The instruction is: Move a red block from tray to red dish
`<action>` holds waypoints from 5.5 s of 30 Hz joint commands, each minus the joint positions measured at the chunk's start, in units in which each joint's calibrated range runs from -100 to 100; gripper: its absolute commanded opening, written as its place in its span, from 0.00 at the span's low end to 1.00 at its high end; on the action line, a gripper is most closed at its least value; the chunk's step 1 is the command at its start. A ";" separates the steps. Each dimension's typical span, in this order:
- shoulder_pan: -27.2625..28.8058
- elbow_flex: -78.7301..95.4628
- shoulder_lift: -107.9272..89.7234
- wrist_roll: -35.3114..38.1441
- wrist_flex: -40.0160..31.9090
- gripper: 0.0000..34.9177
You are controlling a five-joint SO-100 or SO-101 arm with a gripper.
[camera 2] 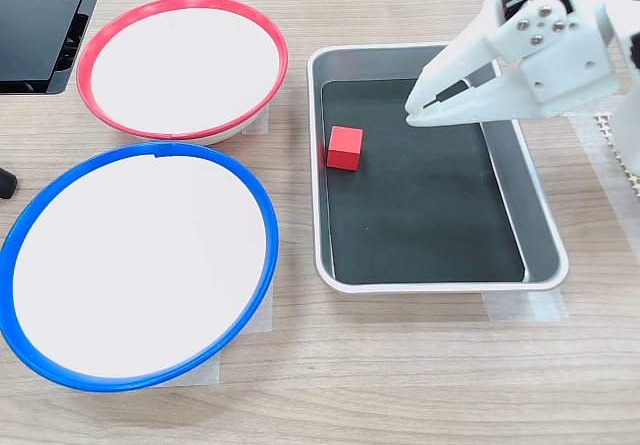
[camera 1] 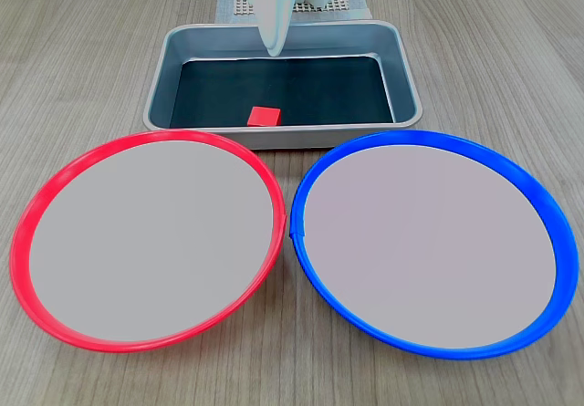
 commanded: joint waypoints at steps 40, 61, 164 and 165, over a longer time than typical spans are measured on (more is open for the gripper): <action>-0.55 0.09 -0.26 0.00 0.28 0.01; 3.78 -47.61 66.87 53.82 -0.79 0.09; 0.01 0.09 -0.26 3.03 -0.05 0.17; -0.27 0.09 -0.26 3.17 -0.05 0.15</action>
